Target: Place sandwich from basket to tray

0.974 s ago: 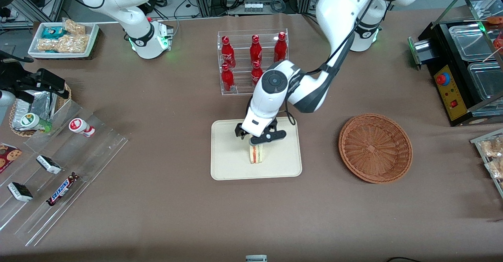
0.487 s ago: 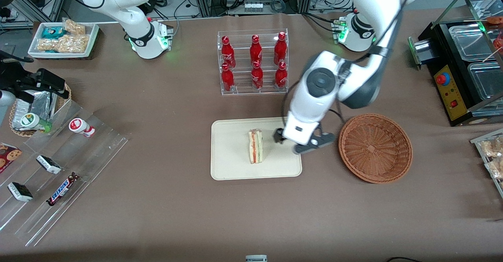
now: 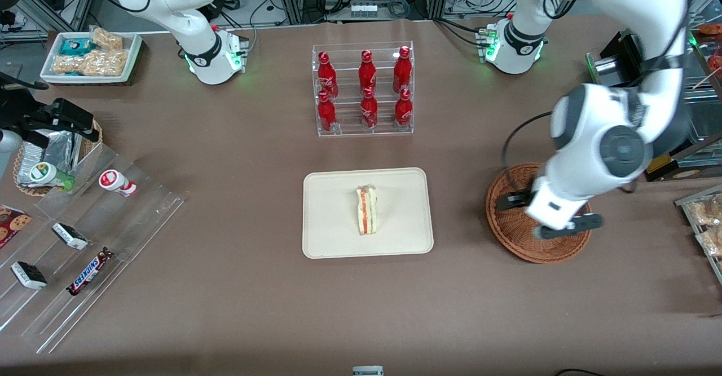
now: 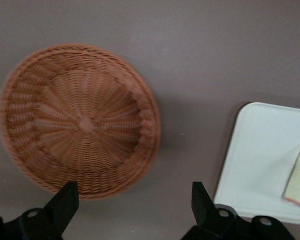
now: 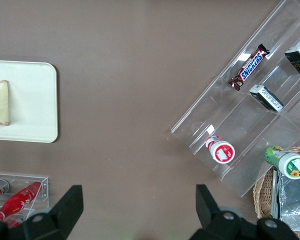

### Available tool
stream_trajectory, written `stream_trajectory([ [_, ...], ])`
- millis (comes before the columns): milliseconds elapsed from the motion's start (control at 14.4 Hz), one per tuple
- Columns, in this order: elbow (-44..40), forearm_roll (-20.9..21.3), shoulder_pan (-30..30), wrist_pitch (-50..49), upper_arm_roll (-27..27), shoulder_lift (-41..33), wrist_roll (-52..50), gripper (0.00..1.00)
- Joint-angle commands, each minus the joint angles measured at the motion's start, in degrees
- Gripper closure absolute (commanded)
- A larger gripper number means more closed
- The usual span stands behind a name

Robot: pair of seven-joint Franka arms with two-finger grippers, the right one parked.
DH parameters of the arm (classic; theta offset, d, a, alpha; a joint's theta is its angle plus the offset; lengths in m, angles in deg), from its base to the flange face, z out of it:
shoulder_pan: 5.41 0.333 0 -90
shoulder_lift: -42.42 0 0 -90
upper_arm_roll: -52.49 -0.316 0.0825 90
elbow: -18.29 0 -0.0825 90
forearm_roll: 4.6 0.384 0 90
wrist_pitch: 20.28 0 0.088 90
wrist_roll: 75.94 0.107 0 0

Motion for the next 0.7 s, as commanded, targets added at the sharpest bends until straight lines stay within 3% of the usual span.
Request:
stream_trajectory([
  [0,1.83,-0.24,5.39,-3.98,0.78,-4.96,8.31,0.00],
  [278,0.78,-0.24,11.65,-8.20,0.78,-10.68,16.68,0.00],
  [626,-4.84,0.55,12.18,-11.98,0.69,-11.39,16.78,0.00],
])
